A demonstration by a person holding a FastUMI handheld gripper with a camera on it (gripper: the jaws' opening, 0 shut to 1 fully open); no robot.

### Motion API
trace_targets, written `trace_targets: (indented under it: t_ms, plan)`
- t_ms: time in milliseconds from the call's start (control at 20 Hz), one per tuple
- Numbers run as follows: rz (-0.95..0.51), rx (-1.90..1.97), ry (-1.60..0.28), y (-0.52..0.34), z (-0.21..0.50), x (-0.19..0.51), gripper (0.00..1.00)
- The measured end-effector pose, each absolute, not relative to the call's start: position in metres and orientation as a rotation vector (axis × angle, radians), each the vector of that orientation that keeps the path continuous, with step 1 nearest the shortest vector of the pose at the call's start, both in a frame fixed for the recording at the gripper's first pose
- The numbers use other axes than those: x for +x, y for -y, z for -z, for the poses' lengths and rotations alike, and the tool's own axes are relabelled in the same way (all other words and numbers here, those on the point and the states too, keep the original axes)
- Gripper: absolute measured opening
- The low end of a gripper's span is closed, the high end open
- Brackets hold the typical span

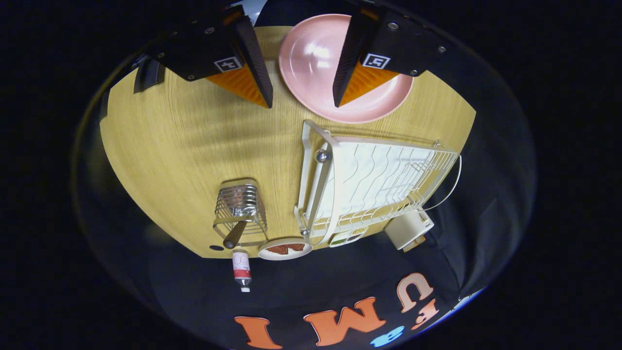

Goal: Take the plate from the dish rack, then take the spoon from the basket and place it into the plate.

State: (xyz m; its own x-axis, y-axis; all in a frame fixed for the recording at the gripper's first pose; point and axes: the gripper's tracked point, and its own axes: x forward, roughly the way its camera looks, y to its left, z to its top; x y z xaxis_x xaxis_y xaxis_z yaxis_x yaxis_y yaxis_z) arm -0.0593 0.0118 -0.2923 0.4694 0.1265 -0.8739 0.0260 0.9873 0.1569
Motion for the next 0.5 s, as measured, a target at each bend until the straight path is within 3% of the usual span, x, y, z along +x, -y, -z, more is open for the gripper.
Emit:
trace_targets:
  t_ms: [200,500]
  plan:
    - [-0.027,0.194,-0.999,0.008,0.275,-0.037,0.75]
    - [0.026,0.077,-0.803,0.04,0.253,0.009,0.83]
